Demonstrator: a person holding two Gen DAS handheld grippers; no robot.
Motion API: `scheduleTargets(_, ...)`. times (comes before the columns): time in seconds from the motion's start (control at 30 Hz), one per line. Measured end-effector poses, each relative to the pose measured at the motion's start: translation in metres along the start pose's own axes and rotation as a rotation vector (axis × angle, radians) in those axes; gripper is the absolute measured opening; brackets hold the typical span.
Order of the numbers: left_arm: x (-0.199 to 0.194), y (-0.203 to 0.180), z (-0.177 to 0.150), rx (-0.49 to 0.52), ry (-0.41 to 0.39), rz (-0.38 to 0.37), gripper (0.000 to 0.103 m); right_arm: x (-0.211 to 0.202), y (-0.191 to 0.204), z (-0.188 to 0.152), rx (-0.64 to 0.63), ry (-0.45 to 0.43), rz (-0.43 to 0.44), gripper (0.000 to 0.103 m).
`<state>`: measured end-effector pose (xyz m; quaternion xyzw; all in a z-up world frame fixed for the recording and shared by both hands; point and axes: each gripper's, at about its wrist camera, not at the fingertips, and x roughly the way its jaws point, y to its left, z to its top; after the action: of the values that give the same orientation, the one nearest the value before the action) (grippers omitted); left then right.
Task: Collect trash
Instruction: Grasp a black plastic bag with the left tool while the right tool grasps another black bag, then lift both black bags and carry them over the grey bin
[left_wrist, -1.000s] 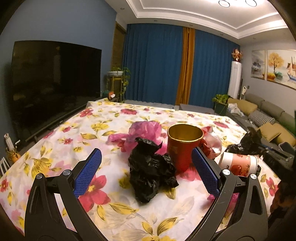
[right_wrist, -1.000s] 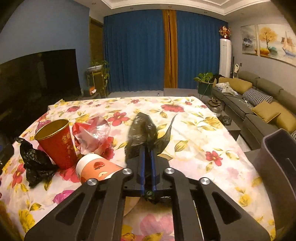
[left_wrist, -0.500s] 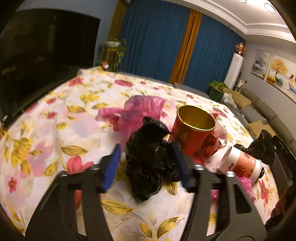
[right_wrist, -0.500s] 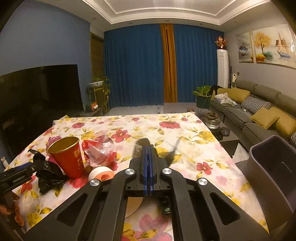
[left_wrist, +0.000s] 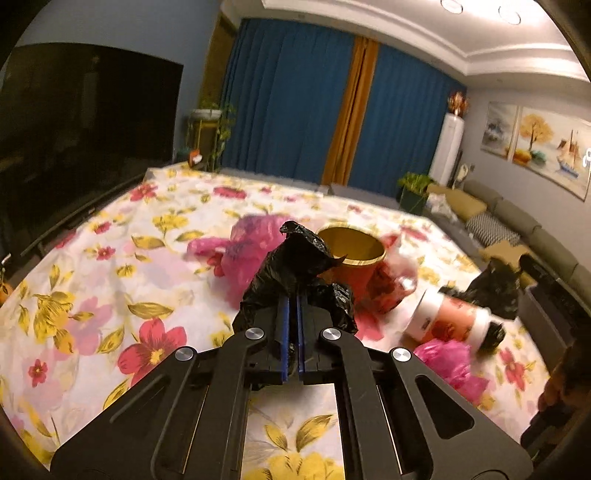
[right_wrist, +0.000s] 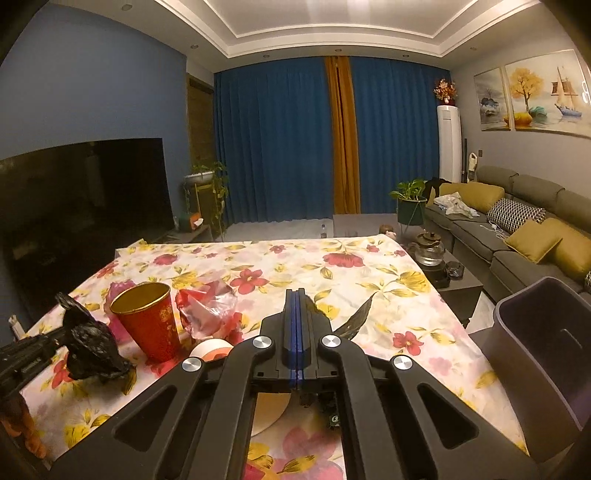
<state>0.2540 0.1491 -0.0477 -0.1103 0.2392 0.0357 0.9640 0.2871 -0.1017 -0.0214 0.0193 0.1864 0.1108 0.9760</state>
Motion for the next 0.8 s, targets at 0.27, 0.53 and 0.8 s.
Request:
scheduleTargets(0.27,-0.009,-0.005,0.002,0.007,-0.03,-0.011,0.002,0.019,-0.013,-0.007,0.04,0.074,-0.019,0.042)
scheduleTargets(0.53,-0.013,-0.004,0.002,-0.009,-0.039,-0.039,0.002,0.036,-0.016,-0.014,0.057,0.127,-0.031,0.066)
scheduleTargets(0.8,-0.011,-0.011,-0.002,0.016,-0.029,-0.045,0.002,0.058,-0.02,-0.026,0.058,0.223,-0.021,0.02)
